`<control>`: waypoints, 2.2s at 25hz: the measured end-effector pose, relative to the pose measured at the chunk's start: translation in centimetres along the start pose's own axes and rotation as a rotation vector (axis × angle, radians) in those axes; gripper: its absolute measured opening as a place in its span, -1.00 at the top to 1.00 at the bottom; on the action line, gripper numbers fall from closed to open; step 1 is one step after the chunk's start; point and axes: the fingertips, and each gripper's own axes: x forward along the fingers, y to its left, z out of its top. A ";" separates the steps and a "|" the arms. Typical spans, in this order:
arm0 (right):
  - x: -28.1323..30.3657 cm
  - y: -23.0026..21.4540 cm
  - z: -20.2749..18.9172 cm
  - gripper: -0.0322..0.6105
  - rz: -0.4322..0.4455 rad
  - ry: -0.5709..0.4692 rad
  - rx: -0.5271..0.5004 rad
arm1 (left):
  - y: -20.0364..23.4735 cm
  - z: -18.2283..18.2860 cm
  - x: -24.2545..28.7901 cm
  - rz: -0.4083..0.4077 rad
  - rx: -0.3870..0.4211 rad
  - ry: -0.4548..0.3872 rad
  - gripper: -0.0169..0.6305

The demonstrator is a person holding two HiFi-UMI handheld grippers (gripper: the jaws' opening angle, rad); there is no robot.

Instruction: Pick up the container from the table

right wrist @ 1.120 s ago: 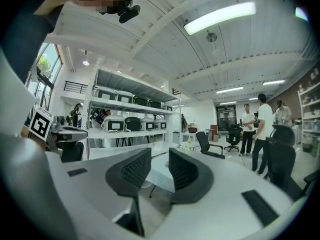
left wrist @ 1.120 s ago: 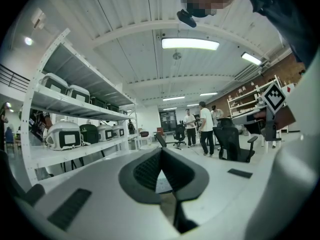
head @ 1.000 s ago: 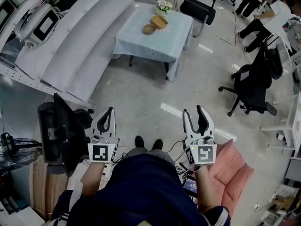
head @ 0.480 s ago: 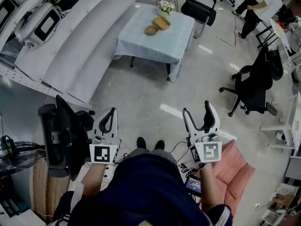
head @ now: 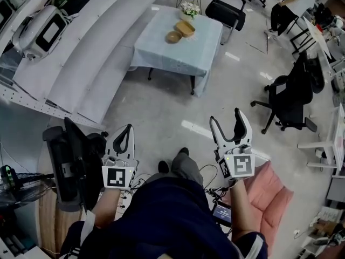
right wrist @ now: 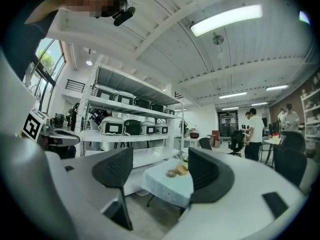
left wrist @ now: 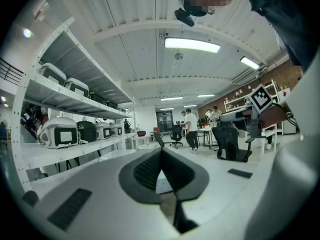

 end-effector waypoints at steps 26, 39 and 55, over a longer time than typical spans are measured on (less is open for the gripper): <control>31.6 -15.5 -5.2 -0.16 0.102 0.084 0.097 | 10.5 2.1 28.8 0.147 0.039 0.025 0.94; 49.0 -19.1 -10.9 -0.11 -0.117 0.210 0.117 | 20.3 0.9 46.2 -0.111 0.055 -0.031 0.94; 64.1 -23.0 -21.9 -0.01 -0.255 0.430 0.191 | 26.1 -2.0 62.8 -0.295 -0.020 -0.008 0.94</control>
